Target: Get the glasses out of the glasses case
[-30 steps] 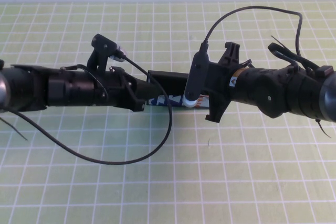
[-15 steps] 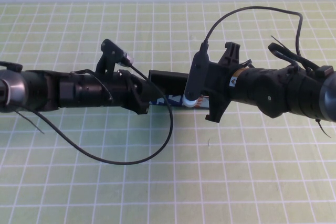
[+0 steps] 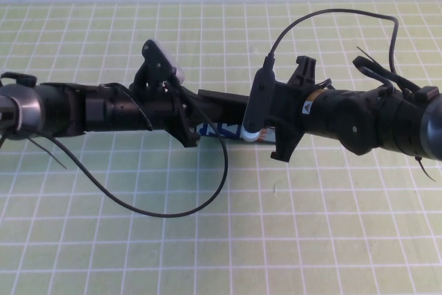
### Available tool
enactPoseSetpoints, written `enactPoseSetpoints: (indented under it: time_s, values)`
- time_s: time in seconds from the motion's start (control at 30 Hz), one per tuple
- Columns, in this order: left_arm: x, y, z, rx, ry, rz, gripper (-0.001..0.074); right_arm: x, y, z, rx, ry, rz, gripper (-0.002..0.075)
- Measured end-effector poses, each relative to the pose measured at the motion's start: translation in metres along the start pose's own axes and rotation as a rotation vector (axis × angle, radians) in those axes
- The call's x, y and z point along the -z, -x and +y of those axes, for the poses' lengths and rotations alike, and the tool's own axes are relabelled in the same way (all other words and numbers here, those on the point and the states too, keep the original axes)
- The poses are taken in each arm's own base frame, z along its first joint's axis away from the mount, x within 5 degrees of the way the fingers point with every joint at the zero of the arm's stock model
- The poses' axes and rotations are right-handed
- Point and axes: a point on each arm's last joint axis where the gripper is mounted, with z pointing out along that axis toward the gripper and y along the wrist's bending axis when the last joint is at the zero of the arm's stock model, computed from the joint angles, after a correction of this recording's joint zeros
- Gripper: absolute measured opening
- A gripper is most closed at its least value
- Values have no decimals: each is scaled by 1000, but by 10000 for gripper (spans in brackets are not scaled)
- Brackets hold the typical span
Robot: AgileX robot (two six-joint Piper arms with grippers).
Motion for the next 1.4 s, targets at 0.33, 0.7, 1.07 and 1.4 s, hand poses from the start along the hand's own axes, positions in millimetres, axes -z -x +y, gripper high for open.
enactPoseSetpoints:
  time_s: [0.33,0.7,1.07,1.4]
  values:
    - [-18,-14,8,8,8,33,-4,0,0,0,-4,0,0,-7]
    - [-19,-17,10,30,17,46,-4,0,2,-3,-75,-37,-21,188]
    - [-19,-17,10,51,18,46,-4,-8,-1,-16,-320,-235,-81,298]
    - [-19,-17,10,69,21,41,-4,-32,-18,-12,-403,-358,-63,200]
